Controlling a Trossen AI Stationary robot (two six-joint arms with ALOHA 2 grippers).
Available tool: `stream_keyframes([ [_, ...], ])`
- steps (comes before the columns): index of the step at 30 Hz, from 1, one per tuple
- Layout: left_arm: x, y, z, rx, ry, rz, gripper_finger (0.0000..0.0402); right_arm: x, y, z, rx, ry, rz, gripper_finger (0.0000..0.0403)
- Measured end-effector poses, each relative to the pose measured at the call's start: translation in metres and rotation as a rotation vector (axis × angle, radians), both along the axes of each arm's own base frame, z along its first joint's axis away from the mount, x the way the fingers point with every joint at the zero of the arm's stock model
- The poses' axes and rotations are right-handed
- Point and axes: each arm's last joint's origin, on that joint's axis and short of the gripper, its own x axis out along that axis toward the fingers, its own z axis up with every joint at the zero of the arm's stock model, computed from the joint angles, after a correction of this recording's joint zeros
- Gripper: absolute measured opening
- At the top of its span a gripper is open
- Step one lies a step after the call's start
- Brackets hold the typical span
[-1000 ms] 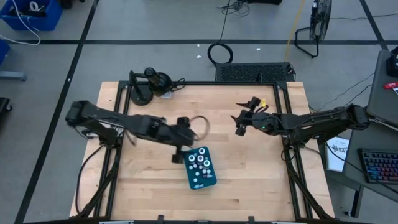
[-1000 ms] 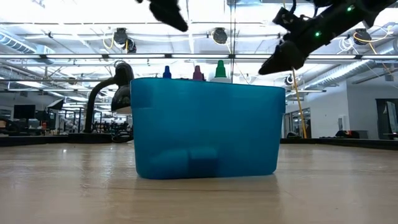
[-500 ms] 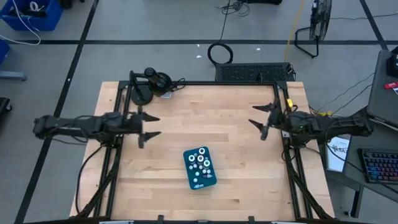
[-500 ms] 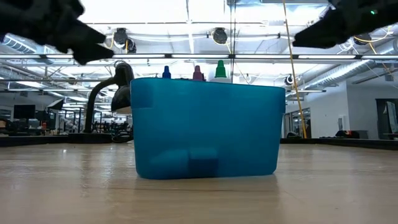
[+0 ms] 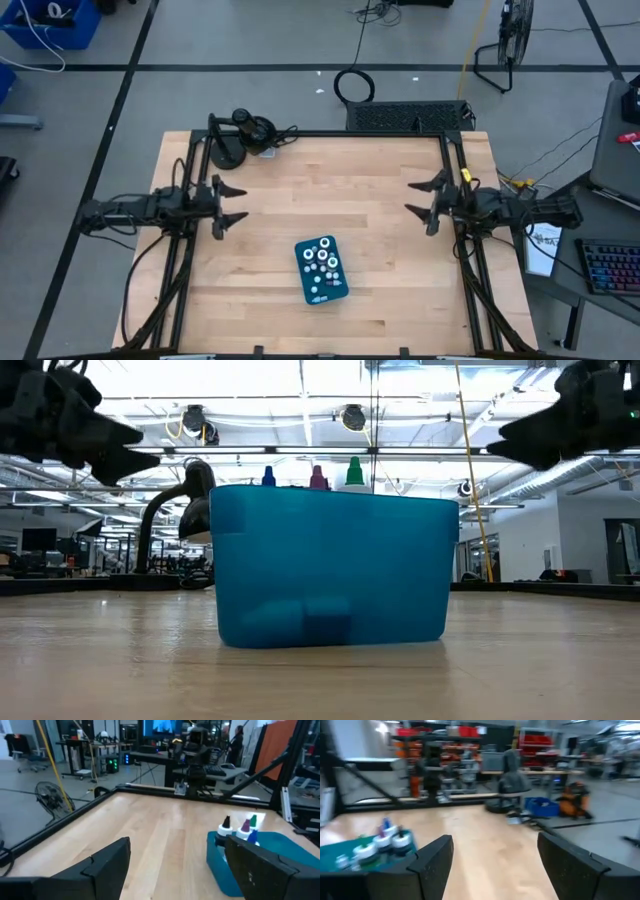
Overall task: Pick & Place food coloring
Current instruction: Return to Home Position
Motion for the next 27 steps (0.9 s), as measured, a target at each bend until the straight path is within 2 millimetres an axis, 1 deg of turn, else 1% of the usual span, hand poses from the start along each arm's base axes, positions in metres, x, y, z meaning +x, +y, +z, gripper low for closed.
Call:
stream_keyframes([
  [2, 0.001, 0.000, -0.006, -0.004, 0.005, 0.006, 0.0319, 0.002, 0.002, -0.008, 0.023, -0.009, 0.053, 0.0279],
  [5, 0.003, 0.000, -0.009, -0.005, -0.034, -0.014, 0.0313, 0.005, 0.003, -0.016, 0.047, -0.050, 0.110, 0.0279],
  [8, 0.004, -0.001, -0.009, 0.005, -0.033, -0.043, 0.0308, 0.008, 0.005, -0.025, 0.060, -0.068, 0.155, 0.0279],
  [13, 0.003, 0.000, -0.009, -0.009, -0.035, -0.015, 0.0307, 0.008, 0.005, -0.026, 0.118, -0.095, 0.159, 0.0279],
  [16, 0.003, 0.000, -0.009, 0.000, -0.034, -0.006, 0.0313, 0.009, 0.005, -0.030, 0.145, -0.058, 0.159, 0.0279],
  [22, 0.003, 0.000, -0.009, 0.029, -0.029, -0.009, 0.0325, 0.009, 0.008, -0.031, 0.134, -0.039, 0.254, 0.0277],
  [27, 0.003, 0.000, -0.009, 0.026, -0.028, -0.008, 0.0322, 0.009, 0.008, -0.033, 0.143, -0.024, 0.258, 0.0278],
])
